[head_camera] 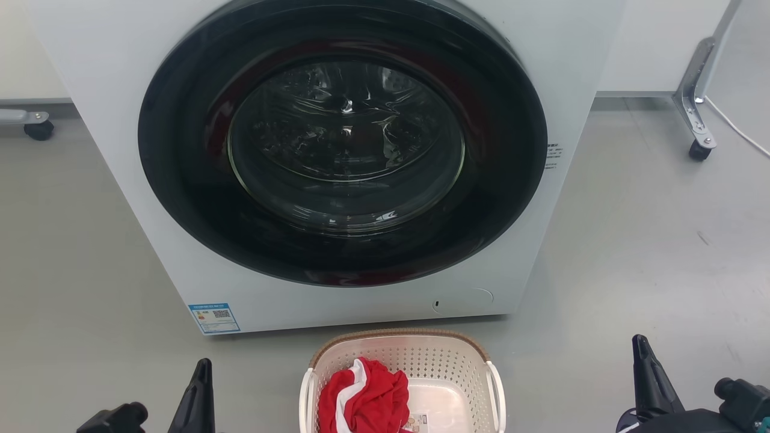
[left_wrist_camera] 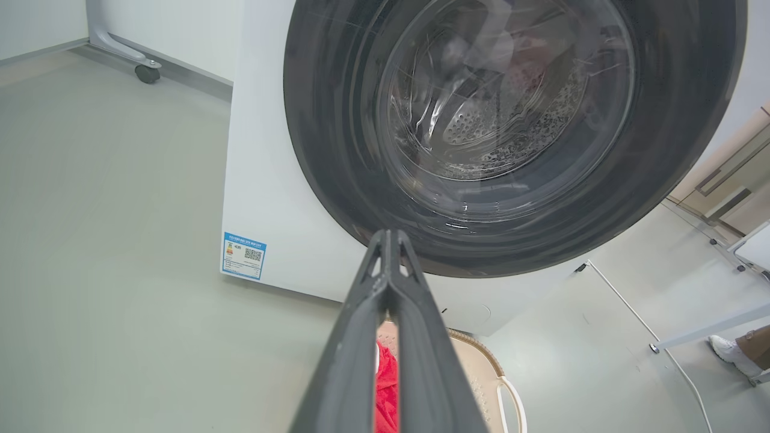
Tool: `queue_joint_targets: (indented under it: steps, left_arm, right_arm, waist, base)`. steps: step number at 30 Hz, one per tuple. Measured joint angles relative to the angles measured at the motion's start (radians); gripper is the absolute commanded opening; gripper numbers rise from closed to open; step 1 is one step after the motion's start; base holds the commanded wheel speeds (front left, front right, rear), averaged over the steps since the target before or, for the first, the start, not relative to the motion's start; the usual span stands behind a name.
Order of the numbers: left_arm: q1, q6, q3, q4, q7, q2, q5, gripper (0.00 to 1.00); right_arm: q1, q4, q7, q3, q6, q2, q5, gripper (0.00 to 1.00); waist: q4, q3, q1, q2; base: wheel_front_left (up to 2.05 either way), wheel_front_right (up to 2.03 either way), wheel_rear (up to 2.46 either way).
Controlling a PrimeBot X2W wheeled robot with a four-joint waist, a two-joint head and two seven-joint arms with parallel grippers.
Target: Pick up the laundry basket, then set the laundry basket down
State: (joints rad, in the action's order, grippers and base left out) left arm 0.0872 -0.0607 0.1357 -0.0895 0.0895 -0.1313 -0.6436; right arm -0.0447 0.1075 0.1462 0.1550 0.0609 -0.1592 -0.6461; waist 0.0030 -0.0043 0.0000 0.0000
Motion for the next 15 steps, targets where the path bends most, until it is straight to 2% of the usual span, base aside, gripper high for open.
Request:
queue_joint_targets:
  steps: [15]
  left_arm:
    - [-0.024,0.035,-0.042,-0.039,-0.036,0.015,-0.181,0.0]
  right_arm:
    - [0.024,0.036,-0.053,-0.055,-0.033,0.021,-0.18,0.0]
  waist:
    - [-0.001,0.001,0.0,0.0]
  base:
    - [0.0,0.0,0.0]
